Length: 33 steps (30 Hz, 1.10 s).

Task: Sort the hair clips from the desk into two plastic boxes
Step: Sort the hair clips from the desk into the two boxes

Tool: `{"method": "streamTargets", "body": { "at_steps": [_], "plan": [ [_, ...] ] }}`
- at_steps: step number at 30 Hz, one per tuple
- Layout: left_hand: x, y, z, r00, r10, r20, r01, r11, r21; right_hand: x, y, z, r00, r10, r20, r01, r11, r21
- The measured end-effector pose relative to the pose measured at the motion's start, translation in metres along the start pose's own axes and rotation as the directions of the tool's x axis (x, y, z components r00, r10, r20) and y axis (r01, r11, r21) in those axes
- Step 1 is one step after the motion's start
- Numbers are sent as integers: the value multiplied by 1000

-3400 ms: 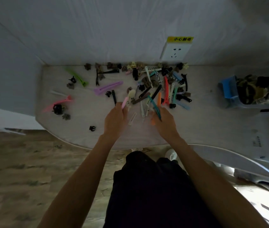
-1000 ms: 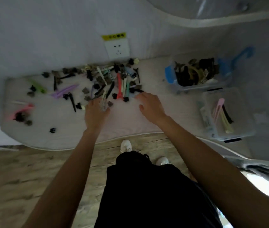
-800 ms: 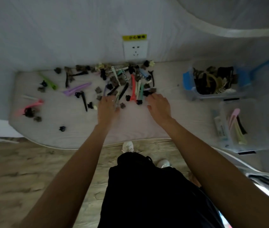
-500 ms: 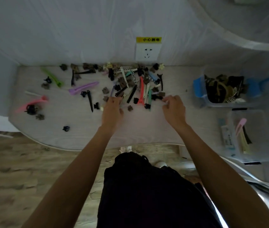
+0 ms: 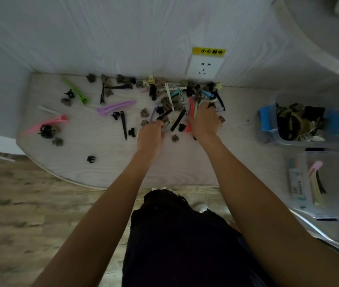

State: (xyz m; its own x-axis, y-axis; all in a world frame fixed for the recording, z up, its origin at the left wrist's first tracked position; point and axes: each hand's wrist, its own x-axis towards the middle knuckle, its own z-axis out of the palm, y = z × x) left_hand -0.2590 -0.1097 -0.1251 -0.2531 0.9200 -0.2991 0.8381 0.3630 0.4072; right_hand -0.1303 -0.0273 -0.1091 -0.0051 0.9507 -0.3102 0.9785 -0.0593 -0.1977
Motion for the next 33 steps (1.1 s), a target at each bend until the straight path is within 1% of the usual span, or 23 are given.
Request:
{"method": "streamTargets", "body": {
  "at_steps": [4,9,11,15,16,18,22,25,26,29,32,33],
  "plan": [
    [-2,3,1,999,30,-19,-27,991,129,0,2,3,1000,20,-7,-18,989,147],
    [-1,0,-2,999,50,-12,-48,987,151,0,15,4,999,1,35,-11,959,284],
    [0,-1,-3,998,63,-14,-61,989,133,-1,17,7,999,3,35,-11,971,241],
    [2,-2,-4,998,59,0,-59,994,92,-5,15,11,1000,-13,3,13,998,65],
    [2,-2,-4,998,61,3,-61,993,98,-5,15,12,1000,-28,-2,28,999,45],
    [1,-1,-6,998,69,-3,-68,992,106,-3,17,13,999,-50,4,49,997,58],
    [2,1,-8,998,53,-30,-52,999,13,2,23,12,998,-60,-4,60,988,145],
    [9,-2,-7,1000,-1,-20,0,999,-38,4,26,6,994,-98,-37,104,975,199],
    [10,-2,-7,1000,-19,-19,17,997,-80,3,25,2,993,-109,-52,117,970,212],
    [10,0,-12,996,-48,-72,31,976,-216,2,22,-12,986,-133,-102,157,949,274],
    [6,8,-22,990,-72,-120,34,955,-294,-8,21,-30,975,-177,-137,217,901,375],
    [4,11,-24,990,-64,-128,21,948,-316,-12,22,-36,976,-175,-132,214,887,410]
  ]
}}
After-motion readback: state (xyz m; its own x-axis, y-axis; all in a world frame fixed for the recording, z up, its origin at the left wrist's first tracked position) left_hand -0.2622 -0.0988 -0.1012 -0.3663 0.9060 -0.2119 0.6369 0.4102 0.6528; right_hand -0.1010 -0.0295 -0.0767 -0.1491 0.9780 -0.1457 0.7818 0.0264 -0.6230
